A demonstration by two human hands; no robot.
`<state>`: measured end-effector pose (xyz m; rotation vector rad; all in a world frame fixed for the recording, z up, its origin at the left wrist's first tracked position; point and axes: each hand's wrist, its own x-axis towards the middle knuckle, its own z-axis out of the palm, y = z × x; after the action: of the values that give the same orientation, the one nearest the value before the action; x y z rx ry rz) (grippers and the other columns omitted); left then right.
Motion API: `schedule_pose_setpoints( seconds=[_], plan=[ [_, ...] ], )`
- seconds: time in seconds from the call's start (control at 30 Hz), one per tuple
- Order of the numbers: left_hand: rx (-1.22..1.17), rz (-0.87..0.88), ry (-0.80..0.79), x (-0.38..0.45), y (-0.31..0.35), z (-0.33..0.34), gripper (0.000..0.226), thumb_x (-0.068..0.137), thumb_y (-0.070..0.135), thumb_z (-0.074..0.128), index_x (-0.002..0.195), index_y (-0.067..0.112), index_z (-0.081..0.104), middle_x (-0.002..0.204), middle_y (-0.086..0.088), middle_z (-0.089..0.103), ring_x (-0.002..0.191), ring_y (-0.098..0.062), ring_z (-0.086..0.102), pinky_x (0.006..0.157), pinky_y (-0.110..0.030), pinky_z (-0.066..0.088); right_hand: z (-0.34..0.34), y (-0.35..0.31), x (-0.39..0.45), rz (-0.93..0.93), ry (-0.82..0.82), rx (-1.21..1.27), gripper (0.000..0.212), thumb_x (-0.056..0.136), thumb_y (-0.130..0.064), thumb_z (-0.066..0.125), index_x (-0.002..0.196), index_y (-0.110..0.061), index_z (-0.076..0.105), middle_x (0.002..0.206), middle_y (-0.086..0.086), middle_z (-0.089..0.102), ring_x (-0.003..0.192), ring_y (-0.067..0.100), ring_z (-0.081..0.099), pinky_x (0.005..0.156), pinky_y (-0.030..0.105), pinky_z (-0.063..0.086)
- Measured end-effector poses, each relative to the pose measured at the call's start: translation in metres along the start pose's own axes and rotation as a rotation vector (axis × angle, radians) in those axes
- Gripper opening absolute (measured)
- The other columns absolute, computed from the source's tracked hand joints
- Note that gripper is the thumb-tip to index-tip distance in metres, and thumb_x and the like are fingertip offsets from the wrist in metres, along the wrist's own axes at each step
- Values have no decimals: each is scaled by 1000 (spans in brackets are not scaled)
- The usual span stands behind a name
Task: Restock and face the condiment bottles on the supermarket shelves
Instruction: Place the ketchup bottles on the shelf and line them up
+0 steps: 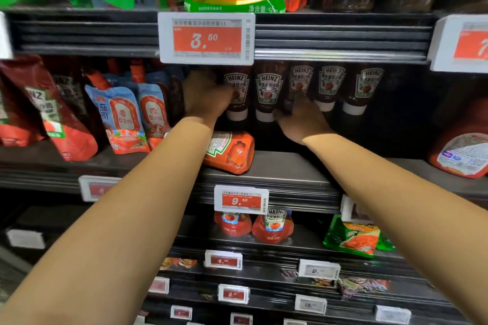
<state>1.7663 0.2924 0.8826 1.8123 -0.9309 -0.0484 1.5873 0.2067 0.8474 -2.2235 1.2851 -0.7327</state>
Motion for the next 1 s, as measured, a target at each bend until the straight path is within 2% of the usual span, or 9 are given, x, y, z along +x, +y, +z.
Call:
schedule_pose_setpoints(
  seconds=[0.1,0.27,0.4,0.5,0.6,0.67,0.73,0.87,1.0],
  plan=[
    [7,19,8,-7,6,-4,6,78,12,68,79,16,72,79,6,69,94,-19,68,68,-11,42,-17,-10,-29,-103,-120,50,37,96,-43,64,125,-20,65,125,2,70,114,21,65,97,30,49],
    [-58,9,20,-19,20,7,14,79,16,67,87,10,77,91,-2,76,96,-22,70,76,-21,46,-20,-36,-92,-323,-454,78,83,63,-83,71,136,-52,46,125,-20,63,105,-4,64,91,19,51],
    [-213,65,-36,-34,40,16,19,82,17,69,101,15,76,98,3,75,104,-18,68,81,-13,48,-17,-31,-102,-384,-363,35,87,65,-62,87,140,-41,49,123,-20,62,100,-5,63,83,15,52],
    [-322,62,-283,-40,51,23,11,85,10,72,88,20,74,93,-2,75,100,-26,71,95,-42,56,-37,-19,-103,-353,-350,75,84,62,-48,95,135,-37,56,122,-17,63,103,1,65,89,22,56],
    [-235,171,-601,-51,61,14,5,90,30,74,93,33,74,92,13,75,96,-10,71,83,-15,54,-64,-9,-99,-291,-321,212,70,54,-37,100,116,-34,68,105,-13,73,92,4,71,82,21,59],
    [-259,208,-767,-60,61,3,16,86,54,69,98,45,75,98,22,75,92,3,70,74,-9,50,-85,-6,-97,-281,-246,214,69,49,-39,99,111,-37,69,101,-19,74,89,-1,70,76,13,55],
    [-429,177,-893,-69,57,-3,27,79,62,69,103,50,75,108,19,75,103,-1,70,83,-16,54,-105,-6,-97,-273,-153,175,74,46,-46,96,114,-44,67,104,-23,73,92,-5,69,80,15,55],
    [-469,393,-950,-85,39,11,85,70,33,88,145,27,47,136,3,65,127,-15,62,107,-36,50,-128,-3,-91,-225,-42,178,57,59,-36,97,111,-36,73,105,-16,76,99,0,70,96,31,56],
    [-399,351,-826,-98,31,45,97,65,36,92,147,34,41,131,11,67,120,-7,65,103,-40,54,-133,-4,-88,-28,-247,77,57,82,-48,80,134,-30,65,141,-4,62,130,14,56,118,36,37]
  ],
)
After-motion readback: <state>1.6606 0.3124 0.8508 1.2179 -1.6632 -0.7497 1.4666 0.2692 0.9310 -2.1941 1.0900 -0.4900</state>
